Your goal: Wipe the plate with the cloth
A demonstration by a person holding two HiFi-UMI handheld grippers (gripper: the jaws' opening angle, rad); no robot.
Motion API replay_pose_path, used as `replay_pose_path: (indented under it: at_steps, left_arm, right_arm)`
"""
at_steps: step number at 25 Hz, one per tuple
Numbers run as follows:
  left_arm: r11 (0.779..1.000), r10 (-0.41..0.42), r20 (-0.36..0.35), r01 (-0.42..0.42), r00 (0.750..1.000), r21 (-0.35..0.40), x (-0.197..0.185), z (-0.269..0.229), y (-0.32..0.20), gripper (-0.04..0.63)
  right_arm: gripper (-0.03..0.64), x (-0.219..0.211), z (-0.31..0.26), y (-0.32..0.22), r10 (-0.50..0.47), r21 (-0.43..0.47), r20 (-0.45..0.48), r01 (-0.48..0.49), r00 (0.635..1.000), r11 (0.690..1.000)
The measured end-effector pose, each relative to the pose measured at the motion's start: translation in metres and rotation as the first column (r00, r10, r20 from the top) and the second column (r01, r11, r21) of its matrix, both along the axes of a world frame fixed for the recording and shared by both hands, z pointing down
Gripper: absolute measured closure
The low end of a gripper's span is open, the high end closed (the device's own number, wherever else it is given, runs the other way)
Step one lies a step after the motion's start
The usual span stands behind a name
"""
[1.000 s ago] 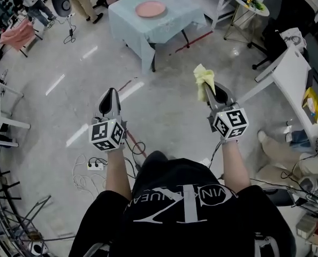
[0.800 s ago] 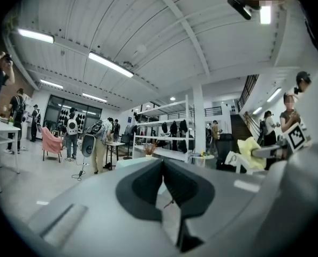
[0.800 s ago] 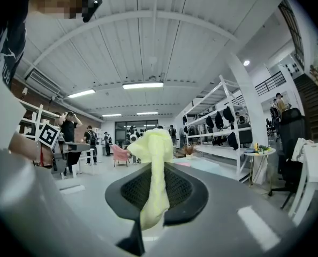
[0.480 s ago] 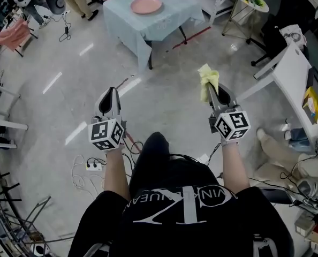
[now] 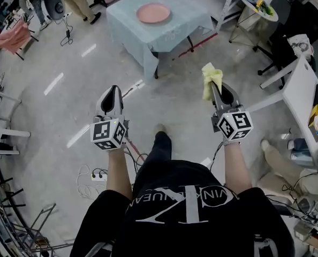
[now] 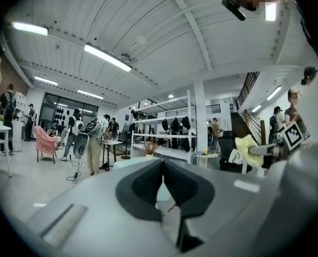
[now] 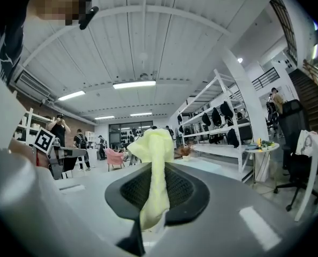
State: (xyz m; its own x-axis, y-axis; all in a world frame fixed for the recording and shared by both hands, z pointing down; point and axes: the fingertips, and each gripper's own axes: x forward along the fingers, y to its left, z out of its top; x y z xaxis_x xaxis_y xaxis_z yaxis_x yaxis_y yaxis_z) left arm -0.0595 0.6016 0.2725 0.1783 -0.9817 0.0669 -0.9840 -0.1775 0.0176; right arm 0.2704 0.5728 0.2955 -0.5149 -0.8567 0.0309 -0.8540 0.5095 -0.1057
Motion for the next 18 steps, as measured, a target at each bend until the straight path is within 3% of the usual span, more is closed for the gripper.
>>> replay_pose_path:
  at_steps: [18]
  left_arm:
    - [0.997,0.075,-0.008,-0.075,0.997,-0.035,-0.076,0.013,-0.245,0.595]
  right_arm:
    - [0.575,-0.086,0.019,-0.221,0.043,-0.058,-0.015,-0.044,0.999,0.997]
